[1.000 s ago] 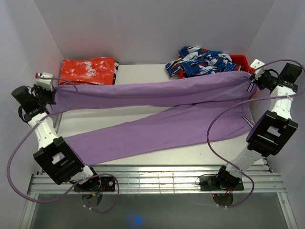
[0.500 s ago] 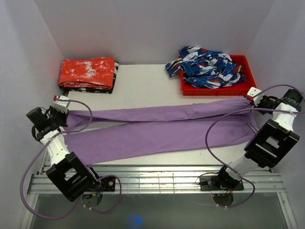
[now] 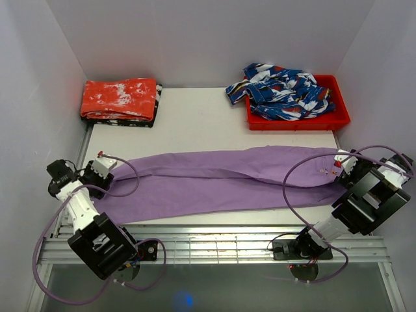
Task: Fold and stack the trousers
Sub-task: Fold the trousers
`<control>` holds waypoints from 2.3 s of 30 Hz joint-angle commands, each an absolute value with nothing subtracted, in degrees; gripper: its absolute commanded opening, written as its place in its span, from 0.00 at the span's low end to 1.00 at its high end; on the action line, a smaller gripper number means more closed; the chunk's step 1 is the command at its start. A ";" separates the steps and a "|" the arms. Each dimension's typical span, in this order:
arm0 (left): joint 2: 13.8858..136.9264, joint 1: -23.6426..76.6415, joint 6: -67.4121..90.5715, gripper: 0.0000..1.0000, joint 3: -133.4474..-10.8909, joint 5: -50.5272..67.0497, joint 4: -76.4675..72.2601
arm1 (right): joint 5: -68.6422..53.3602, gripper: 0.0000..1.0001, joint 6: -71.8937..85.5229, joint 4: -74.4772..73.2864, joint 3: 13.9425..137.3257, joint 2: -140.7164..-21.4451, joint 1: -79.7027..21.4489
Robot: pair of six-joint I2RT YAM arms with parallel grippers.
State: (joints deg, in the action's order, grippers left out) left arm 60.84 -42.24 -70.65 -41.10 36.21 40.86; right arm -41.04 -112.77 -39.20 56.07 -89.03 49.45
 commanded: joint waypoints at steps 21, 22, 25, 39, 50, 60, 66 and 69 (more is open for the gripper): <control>103.01 -34.80 -42.21 0.98 -75.15 24.54 56.87 | -30.16 0.77 -83.85 -56.16 76.47 -98.26 24.00; 102.83 -35.24 -40.97 0.98 -74.54 23.04 55.82 | -27.97 0.76 -84.02 -56.42 75.16 -98.35 23.12; 100.55 -38.75 -35.97 0.98 -72.52 18.56 54.41 | -23.40 0.73 -85.34 -55.55 71.47 -97.91 22.15; 97.55 -41.40 -30.68 0.75 -58.98 7.65 41.14 | -12.92 0.66 -85.17 -47.46 61.17 -100.81 20.65; 116.00 -38.24 -21.99 0.00 -76.09 13.62 38.41 | -12.39 0.61 -76.66 -41.14 65.82 -107.12 20.57; 118.76 -35.86 -28.10 0.61 -94.84 24.43 47.90 | -19.68 0.61 -73.21 -45.87 77.78 -107.94 20.83; 105.13 -35.86 -42.51 0.92 -89.57 31.98 46.06 | -27.15 0.62 -80.14 -53.34 75.76 -98.36 20.83; 102.31 -35.33 -52.27 0.98 -87.28 36.37 46.49 | -26.81 0.61 -81.65 -53.96 75.06 -96.77 20.83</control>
State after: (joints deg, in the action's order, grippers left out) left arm 108.95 -35.83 -40.16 -88.62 28.32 47.35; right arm -23.73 -78.24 -50.43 75.33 -99.72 20.84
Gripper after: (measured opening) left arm 0.969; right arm 0.615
